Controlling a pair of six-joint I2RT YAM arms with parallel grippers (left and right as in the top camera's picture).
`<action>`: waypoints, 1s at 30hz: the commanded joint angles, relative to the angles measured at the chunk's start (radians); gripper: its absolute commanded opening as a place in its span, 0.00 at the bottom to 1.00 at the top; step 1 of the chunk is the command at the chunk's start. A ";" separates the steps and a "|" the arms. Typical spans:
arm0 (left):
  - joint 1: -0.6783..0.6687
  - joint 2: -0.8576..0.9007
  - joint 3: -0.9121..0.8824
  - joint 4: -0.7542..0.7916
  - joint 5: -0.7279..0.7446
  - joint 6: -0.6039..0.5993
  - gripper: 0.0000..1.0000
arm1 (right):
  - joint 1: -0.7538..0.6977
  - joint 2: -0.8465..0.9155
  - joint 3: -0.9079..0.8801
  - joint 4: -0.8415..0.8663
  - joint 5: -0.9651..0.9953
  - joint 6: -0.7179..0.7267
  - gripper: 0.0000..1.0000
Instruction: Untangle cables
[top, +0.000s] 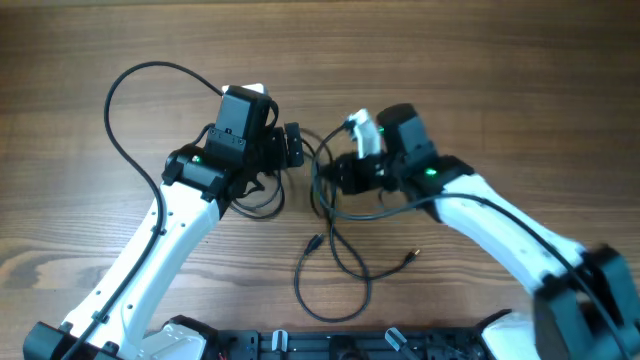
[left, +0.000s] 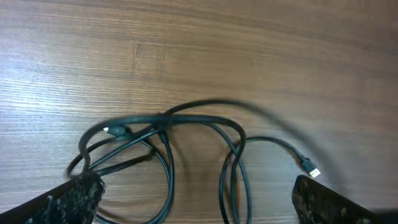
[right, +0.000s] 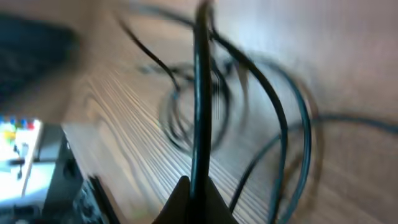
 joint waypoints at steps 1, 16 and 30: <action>0.021 -0.014 0.001 0.014 -0.006 -0.171 1.00 | -0.034 -0.222 0.007 0.094 -0.002 0.063 0.05; 0.168 -0.247 0.001 0.122 0.099 -0.127 1.00 | -0.041 -0.519 0.007 0.321 0.218 0.116 0.05; 0.168 -0.307 0.001 0.184 0.243 0.014 1.00 | -0.041 -0.519 0.007 0.417 0.156 0.170 0.04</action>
